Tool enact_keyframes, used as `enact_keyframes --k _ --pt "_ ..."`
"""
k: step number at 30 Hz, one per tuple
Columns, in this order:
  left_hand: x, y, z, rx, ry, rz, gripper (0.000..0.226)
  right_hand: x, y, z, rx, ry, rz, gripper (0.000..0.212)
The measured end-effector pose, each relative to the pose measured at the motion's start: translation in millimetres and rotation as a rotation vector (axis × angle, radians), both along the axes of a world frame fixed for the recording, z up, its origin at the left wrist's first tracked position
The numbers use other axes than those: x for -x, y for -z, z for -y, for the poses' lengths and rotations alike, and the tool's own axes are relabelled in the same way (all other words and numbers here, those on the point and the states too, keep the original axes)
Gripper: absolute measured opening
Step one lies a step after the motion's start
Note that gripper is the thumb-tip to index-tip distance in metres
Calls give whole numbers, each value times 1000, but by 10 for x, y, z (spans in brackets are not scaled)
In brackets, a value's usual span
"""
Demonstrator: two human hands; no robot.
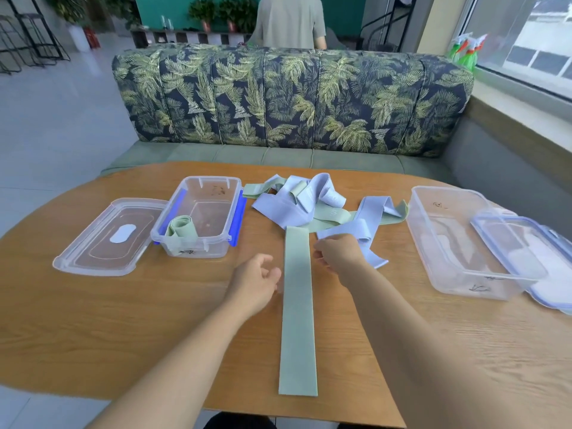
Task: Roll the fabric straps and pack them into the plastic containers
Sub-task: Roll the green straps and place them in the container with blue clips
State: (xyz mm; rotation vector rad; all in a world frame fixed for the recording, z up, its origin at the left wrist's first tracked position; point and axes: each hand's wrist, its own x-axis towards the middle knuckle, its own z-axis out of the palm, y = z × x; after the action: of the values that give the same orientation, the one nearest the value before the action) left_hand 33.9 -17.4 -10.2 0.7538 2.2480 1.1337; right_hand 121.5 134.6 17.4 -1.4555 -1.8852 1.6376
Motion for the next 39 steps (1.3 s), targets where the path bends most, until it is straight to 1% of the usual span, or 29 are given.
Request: enact_keyframes --k 4,7,13,16,19,21,24,26,30,31,36,39 --pt "-172 74 225 2 12 -21 35 -153 168 250 -90 -47 55 4" --pt "-314 83 349 -14 29 -1 34 -334 224 444 -171 -56 59 20" --pt "-545 79 534 -75 -10 26 30 -795 174 849 -291 -117 7 18" --pt "-670 70 657 -140 -27 -26 17 -1017 170 1034 -326 -131 -77 11" --pt "-770 90 810 -179 -12 -54 17 -1218 158 1193 -280 -270 -140 7" --pt "-828 104 901 -198 51 -90 20 -1312 186 1263 -327 -364 -132 14" --pt "-895 95 996 -169 182 -170 22 -1384 275 1292 -451 -443 -92 28" --pt "-941 82 1036 -115 248 -201 19 -1403 328 1290 -506 -472 -77 30" --pt "-1011 39 1057 -3 275 -282 17 -1412 359 1287 -566 -508 -60 18" --pt "-1018 37 1047 3 272 -287 17 -1414 364 1288 -571 -513 -53 14" --pt "-1048 0 1015 16 264 -326 10 -1430 397 1301 -613 -510 -68 10" --pt "-1075 -1 1026 7 277 -339 10 -1450 404 1319 -635 -497 -71 5"
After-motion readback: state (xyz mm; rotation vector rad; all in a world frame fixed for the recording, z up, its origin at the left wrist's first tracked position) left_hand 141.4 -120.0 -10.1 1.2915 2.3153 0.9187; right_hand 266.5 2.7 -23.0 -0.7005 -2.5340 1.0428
